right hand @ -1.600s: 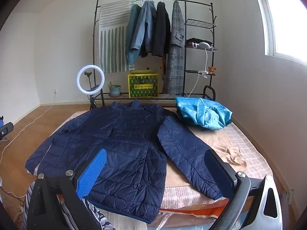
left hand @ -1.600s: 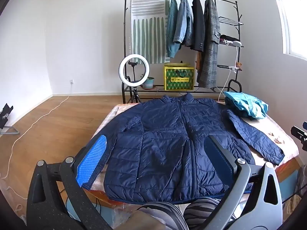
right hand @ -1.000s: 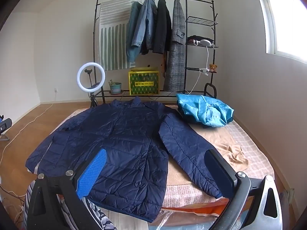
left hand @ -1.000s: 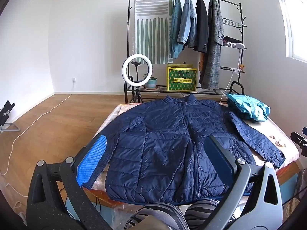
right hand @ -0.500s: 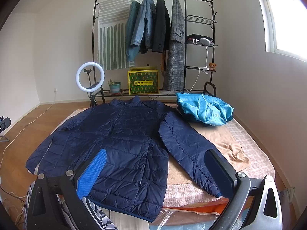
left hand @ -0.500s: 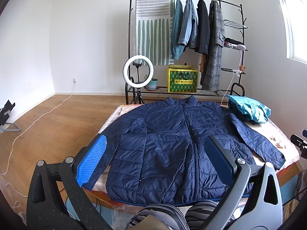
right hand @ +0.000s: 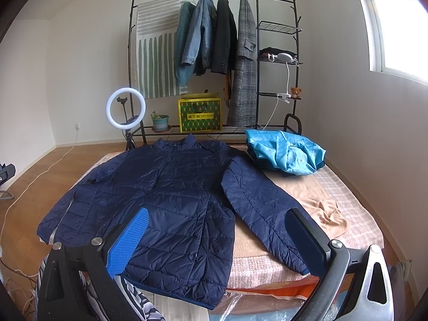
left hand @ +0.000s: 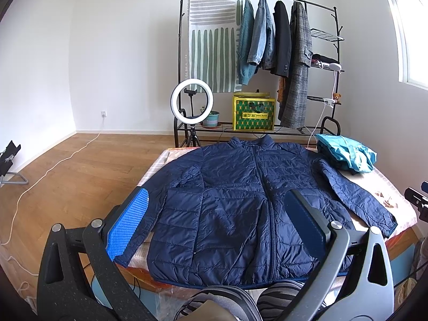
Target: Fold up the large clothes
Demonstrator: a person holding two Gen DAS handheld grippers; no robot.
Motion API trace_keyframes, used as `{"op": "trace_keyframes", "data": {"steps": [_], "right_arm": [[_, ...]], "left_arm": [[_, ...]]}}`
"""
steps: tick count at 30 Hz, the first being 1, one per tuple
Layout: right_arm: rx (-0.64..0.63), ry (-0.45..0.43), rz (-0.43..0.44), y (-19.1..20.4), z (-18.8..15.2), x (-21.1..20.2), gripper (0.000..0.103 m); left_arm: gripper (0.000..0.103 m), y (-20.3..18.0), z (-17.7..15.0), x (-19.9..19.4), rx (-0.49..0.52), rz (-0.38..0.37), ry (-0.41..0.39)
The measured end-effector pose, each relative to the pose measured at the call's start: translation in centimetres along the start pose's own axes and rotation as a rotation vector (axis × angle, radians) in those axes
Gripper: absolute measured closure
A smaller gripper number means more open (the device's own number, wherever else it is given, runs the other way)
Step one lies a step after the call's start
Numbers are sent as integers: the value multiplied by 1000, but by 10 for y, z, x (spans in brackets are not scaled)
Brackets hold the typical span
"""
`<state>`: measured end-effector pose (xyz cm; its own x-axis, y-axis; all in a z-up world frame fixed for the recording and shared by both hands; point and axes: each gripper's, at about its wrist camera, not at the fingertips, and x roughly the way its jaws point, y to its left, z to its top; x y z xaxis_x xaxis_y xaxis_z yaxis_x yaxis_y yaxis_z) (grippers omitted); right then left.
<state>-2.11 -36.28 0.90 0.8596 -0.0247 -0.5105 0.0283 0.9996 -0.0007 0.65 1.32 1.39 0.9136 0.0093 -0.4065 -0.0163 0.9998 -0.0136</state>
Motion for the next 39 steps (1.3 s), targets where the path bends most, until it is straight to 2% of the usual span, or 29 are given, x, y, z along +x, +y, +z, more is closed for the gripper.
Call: {"op": "trace_keyframes", "data": {"steps": [39], "right_arm": [[-1,18,7,3,-3,5,0]], "left_arm": [[0,0,1,0,1,1,-3]]}}
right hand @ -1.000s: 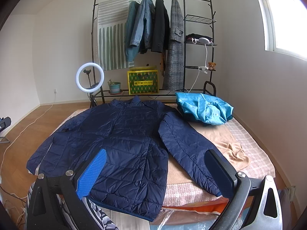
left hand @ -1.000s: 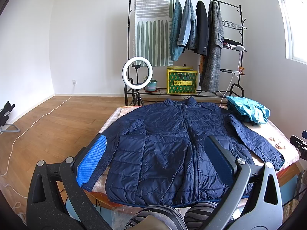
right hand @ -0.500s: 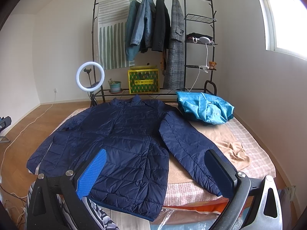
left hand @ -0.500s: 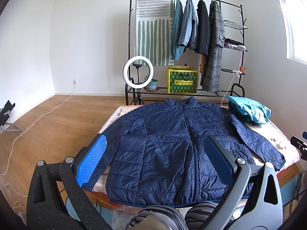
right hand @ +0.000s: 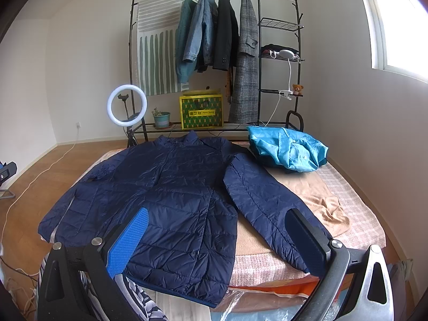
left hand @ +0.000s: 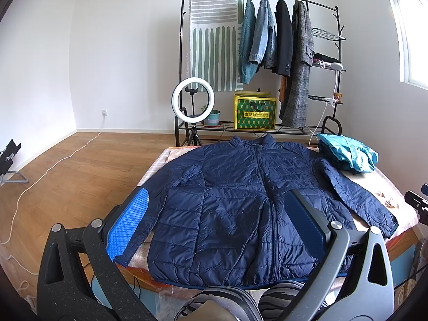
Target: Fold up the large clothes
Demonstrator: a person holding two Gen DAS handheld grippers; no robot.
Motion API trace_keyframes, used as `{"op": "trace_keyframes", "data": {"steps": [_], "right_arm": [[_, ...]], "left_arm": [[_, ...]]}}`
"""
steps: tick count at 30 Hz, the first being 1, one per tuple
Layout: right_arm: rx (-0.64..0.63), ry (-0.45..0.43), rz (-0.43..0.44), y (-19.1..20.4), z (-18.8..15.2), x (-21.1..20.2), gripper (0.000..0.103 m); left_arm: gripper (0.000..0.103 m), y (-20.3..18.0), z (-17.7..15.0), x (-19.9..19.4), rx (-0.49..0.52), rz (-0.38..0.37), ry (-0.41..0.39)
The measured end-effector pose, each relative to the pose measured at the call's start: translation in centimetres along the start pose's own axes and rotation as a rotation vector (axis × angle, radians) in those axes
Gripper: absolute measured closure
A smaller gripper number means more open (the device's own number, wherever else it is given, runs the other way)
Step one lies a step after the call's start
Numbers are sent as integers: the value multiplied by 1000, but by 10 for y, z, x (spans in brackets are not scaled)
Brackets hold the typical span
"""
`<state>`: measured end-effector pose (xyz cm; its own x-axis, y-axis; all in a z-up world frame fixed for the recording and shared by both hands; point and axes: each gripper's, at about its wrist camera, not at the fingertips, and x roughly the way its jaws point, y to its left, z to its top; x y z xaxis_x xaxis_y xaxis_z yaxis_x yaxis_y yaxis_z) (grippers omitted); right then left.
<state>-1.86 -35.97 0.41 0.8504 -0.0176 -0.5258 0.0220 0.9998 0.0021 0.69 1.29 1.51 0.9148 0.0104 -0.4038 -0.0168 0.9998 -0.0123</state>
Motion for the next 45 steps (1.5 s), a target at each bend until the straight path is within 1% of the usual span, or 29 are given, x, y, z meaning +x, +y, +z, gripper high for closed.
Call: {"op": "trace_keyframes", "data": {"steps": [7,13,17,19,22,26,28,30,31,34,36,39,40,42,45], "right_arm": [[0,0,1,0,0,1,0],[30,-6,-3,-4,5,14,0],[32,-62,-31,-6,15,24,0],[20,-99,-32,-6,22,29,0],[28,-143,-7,-11,34,38,0],[22,-161,-16,-17,56,56,0],[10,-164,-22,-20,68,65,0],[-7,-168,-23,-24,79,75,0],[-15,-162,-33,-26,84,81,0],[-33,-147,-36,-32,97,96,0],[-45,-140,-49,-36,101,103,1],[-50,-108,-72,-41,109,113,12],[-42,-96,-65,-42,111,114,13],[-33,-84,-15,-41,115,113,14],[-61,-97,38,-24,120,105,14]], "left_arm": [[0,3,-2,5,2,8,2],[0,24,-7,25,-8,58,29],[0,45,-14,42,23,142,45],[0,62,-16,52,17,159,61],[0,93,-26,68,-19,162,77],[1,144,-36,93,-106,193,143],[6,168,-40,104,-159,198,180],[14,197,-49,115,-234,199,212],[15,208,-53,118,-267,204,226],[16,241,-67,131,-357,212,274],[16,260,-80,142,-411,195,325],[16,289,-105,155,-557,168,400],[16,296,-112,158,-594,165,411],[16,309,-128,164,-658,151,443],[16,321,-144,178,-688,130,489]]}}
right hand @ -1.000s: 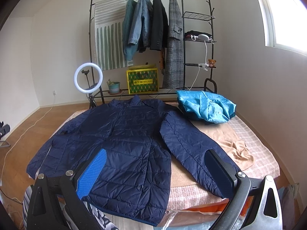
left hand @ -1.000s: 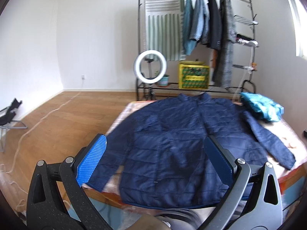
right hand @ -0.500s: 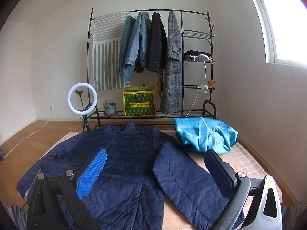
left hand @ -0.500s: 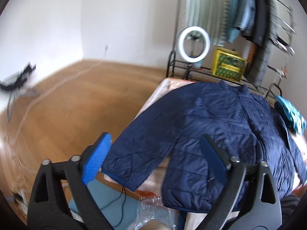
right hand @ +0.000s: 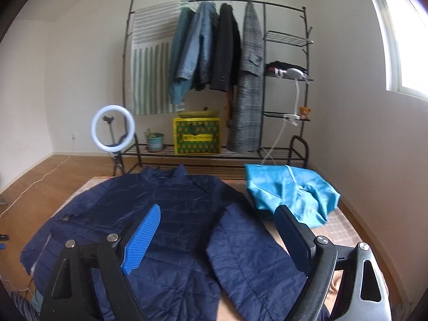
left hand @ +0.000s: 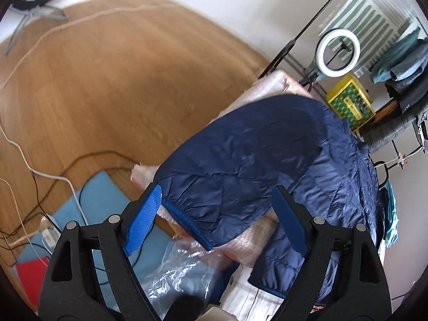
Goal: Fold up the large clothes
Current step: 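Grasp the jacket hem with the left tool and lift it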
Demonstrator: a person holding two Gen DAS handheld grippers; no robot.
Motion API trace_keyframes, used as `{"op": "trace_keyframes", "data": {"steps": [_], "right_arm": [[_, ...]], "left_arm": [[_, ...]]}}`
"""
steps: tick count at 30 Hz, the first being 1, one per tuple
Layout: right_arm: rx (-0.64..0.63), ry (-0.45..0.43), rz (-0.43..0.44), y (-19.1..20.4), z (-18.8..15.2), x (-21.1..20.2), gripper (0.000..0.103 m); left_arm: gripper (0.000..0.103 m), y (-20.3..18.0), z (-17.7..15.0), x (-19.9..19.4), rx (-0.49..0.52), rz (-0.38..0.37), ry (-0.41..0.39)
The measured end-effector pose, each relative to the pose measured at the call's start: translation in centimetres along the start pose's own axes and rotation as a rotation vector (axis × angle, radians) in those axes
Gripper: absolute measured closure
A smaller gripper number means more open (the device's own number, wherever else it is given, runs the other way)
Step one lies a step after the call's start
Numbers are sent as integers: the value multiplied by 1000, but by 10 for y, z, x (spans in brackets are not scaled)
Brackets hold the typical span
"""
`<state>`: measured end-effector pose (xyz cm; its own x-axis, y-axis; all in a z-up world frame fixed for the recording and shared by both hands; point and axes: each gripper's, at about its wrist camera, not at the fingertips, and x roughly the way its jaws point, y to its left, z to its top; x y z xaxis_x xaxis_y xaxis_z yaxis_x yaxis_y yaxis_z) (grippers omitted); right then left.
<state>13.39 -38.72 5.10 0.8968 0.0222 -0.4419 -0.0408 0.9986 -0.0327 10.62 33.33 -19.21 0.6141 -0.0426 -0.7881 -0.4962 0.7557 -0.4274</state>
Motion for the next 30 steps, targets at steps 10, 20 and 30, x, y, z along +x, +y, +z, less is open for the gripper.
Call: {"op": "trace_keyframes", "data": {"steps": [10,20,30], "right_arm": [[-87,-3,247,111,19,1,14],[-140,68,384,209,-2,34,14],[-151,170,425,233,-38,86,19]], "left_arm": [[16,32,14,66,-83,-3,95],[46,47,12,92,-131,-52,151],[100,33,23,68,-49,-63,97]]}}
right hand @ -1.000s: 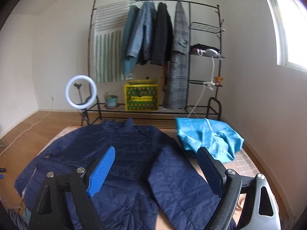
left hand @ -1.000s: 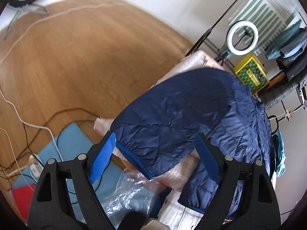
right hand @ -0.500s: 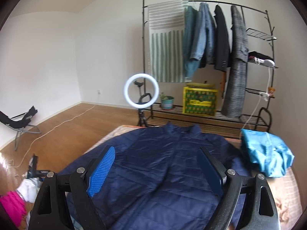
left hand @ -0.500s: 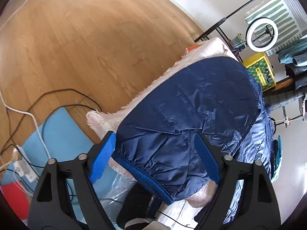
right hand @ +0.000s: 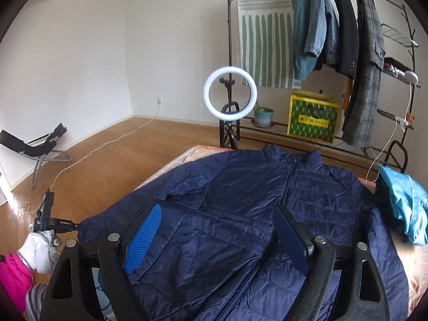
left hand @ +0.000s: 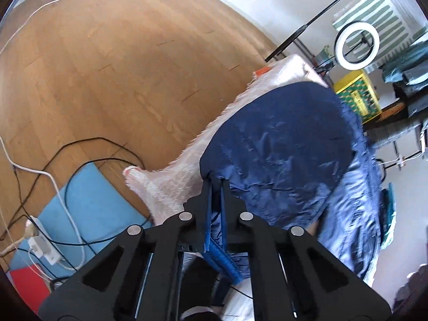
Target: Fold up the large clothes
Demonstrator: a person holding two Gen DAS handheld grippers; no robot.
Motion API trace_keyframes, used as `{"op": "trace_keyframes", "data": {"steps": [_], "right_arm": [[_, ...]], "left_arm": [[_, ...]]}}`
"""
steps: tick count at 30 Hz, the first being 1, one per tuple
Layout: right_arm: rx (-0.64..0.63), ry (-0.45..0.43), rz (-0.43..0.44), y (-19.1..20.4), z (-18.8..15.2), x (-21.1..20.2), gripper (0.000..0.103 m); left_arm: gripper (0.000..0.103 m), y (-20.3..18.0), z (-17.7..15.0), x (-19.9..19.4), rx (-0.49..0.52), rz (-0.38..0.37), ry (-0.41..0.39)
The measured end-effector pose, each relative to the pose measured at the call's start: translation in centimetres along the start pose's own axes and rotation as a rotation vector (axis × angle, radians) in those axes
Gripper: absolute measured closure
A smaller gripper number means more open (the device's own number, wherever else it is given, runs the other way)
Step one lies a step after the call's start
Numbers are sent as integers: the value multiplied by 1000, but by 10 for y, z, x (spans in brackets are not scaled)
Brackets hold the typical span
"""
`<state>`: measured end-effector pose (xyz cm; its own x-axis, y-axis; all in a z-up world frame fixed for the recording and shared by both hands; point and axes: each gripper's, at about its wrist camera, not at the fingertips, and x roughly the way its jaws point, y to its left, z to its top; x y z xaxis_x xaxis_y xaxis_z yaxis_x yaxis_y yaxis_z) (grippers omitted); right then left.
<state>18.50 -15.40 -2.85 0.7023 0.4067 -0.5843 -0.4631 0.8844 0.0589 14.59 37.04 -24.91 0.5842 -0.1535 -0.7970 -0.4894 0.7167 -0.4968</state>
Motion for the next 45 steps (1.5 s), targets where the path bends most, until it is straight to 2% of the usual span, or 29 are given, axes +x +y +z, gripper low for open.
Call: {"op": "trace_keyframes", "data": {"steps": [7,14,19,22,25,28,31,33,35,37,38,41,42,45], "right_arm": [[20,40,-14,-23,-13,19,19],[71,89,-15,-57,-15,40,22],[99,110,5,-69,-11,50,22],[119,125,18,-75,-10,54,22],[152,139,36,-82,-13,57,22],[196,160,45,-92,-20,59,22],[219,187,48,-99,-30,61,22],[219,212,42,-101,-38,63,22],[225,232,54,-100,-43,64,22],[228,240,82,-95,-43,66,22],[223,240,99,-91,-42,67,22],[209,245,151,-74,-38,77,22],[209,252,167,-70,-37,82,22],[209,313,196,-53,-38,112,22]], "left_arm": [[101,-59,16,-28,64,-126,-31],[102,-191,21,-44,274,-226,-22],[102,-275,14,-18,335,-306,79],[102,-327,-1,11,397,-286,123],[102,-357,-12,39,416,-270,159],[101,-383,-28,66,484,-223,200],[101,-384,-36,80,518,-205,222],[87,-387,-37,88,509,-208,260],[78,-386,-35,86,490,-220,254],[78,-385,-31,77,476,-237,235],[78,-385,-28,69,473,-245,209],[78,-376,-20,34,460,-207,76],[78,-366,-17,21,440,-195,22],[78,-337,-9,2,363,-169,-60]]}}
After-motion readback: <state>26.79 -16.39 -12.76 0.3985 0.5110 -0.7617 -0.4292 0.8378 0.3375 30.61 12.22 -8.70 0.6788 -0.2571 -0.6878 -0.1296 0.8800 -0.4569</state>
